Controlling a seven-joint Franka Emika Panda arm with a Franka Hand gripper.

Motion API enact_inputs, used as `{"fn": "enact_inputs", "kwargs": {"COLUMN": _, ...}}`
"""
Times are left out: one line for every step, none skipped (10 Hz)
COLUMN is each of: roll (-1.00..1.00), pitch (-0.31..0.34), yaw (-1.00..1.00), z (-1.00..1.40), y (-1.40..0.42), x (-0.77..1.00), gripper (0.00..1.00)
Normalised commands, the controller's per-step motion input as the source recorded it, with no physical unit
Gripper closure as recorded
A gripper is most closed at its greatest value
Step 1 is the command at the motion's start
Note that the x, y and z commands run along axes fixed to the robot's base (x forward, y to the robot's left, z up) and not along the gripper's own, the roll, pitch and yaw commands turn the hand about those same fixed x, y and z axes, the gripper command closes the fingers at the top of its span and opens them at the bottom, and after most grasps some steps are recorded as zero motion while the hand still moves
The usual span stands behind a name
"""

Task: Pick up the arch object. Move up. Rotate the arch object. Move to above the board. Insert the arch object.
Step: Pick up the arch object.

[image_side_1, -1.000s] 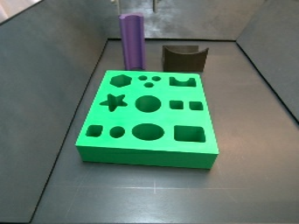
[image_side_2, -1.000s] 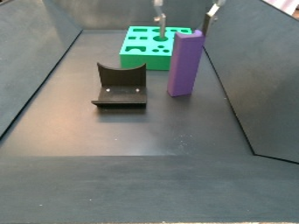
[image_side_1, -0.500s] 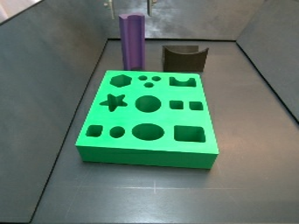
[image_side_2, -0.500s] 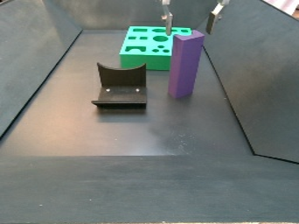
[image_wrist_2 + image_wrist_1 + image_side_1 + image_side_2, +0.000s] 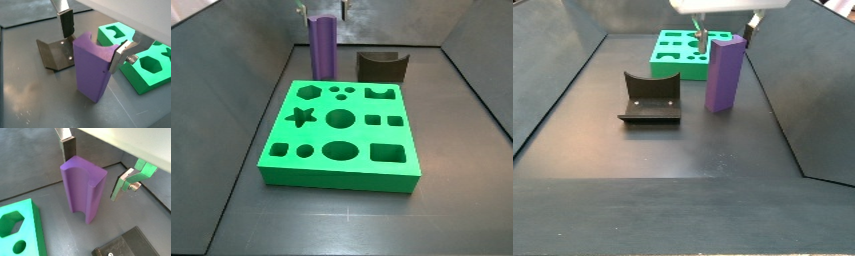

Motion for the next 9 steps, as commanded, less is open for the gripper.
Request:
{"fn": "enact_inputs", "kwargs": {"roll": 0.03, "pitch": -0.087, "yaw": 0.35, "z": -0.28, "y": -0.13, "x": 0.0, "gripper": 0.0}}
{"fn": "enact_inputs", "kwargs": {"roll": 0.0, "pitch": -0.06, "yaw": 0.25, "z": -0.16, "y": -0.06, "x": 0.01, "gripper": 0.0}}
{"fn": "enact_inputs", "kwargs": {"roll": 0.0, "pitch": -0.051, "yaw": 0.0, "z": 0.0, "y": 0.0, "x": 0.0, "gripper": 0.0}}
{"fn": "enact_inputs", "kwargs": {"roll": 0.0, "pitch": -0.007, "yaw": 0.0, "z": 0.0, "y": 0.0, "x": 0.0, "gripper": 0.0}}
{"fn": "enact_inputs", "kwargs": {"roll": 0.0, "pitch": 0.0, "yaw": 0.0, "z": 0.0, "y": 0.0, "x": 0.0, "gripper": 1.0}}
{"fn": "enact_inputs", "kwargs": {"roll": 0.01, "pitch": 0.0, "yaw": -0.16, "z": 0.0, "y": 0.14, "x": -0.13, "gripper": 1.0}}
{"fn": "enact_inputs", "kwargs": {"roll": 0.0, "pitch": 0.0, "yaw": 0.0, "z": 0.0, "y": 0.0, "x": 0.0, "gripper": 1.0}}
{"fn": "enact_inputs", "kwargs": {"roll": 0.0, "pitch": 0.0, "yaw": 0.0, "z": 0.0, "y": 0.0, "x": 0.0, "gripper": 1.0}}
{"fn": "enact_inputs", "kwargs": {"roll": 0.0, "pitch": 0.0, "yaw": 0.0, "z": 0.0, "y": 0.0, "x": 0.0, "gripper": 1.0}}
